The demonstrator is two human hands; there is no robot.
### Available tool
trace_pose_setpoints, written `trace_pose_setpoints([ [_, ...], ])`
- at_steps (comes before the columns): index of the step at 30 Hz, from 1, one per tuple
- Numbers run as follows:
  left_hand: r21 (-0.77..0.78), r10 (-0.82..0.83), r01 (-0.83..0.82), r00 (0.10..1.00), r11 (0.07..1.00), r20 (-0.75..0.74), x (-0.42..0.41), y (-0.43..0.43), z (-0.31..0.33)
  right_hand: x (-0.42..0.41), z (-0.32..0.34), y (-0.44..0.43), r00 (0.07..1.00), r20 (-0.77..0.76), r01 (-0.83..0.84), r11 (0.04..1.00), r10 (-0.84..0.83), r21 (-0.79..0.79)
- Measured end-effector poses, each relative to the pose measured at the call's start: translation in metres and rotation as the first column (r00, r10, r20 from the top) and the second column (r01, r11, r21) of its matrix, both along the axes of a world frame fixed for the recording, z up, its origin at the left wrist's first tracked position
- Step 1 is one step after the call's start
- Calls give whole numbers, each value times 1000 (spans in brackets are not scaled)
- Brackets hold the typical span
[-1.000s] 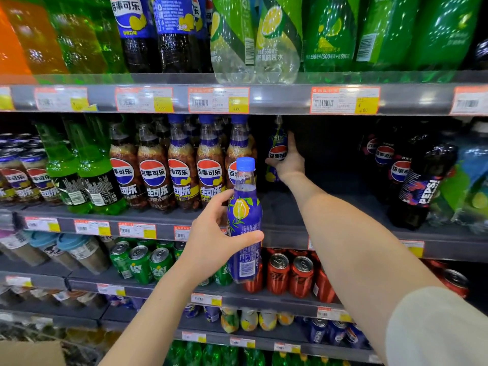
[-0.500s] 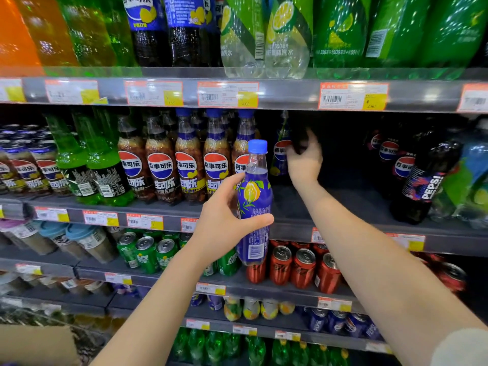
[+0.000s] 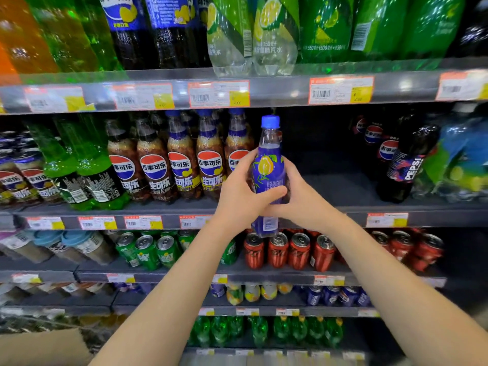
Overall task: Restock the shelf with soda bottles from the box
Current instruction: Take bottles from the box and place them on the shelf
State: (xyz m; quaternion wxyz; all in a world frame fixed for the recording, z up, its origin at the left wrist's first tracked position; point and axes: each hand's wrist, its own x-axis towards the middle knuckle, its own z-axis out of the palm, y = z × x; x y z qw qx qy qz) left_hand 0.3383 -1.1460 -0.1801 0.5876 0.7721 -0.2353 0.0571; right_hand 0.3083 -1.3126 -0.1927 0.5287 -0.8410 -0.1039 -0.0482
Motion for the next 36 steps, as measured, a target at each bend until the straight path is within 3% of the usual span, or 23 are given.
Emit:
trace_pose_setpoints([
  [3, 60, -2, -1, 999, 998, 45, -1, -5, 5, 2, -2, 1, 990, 61, 122, 990, -126, 69],
  [6, 252, 19, -66, 983, 966, 183, 0, 7, 10, 7, 7, -15, 984, 56, 161, 982, -167, 100],
  [9, 460, 37, -200, 940, 865, 339, 6, 21, 5, 25, 15, -33, 964, 41, 261, 963, -264, 66],
  [13, 593, 67, -342, 897, 729, 436, 11, 26, -6, 62, 14, -45, 947, 33, 318, 948, -319, 23],
  [22, 642, 106, -410, 883, 647, 458, 17, 27, -12, 94, -1, -26, 917, 136, 376, 926, -374, 12],
  [36, 630, 48, -248, 947, 736, 317, 15, 30, -17, 116, -6, -31, 917, 167, 376, 924, -362, -66],
])
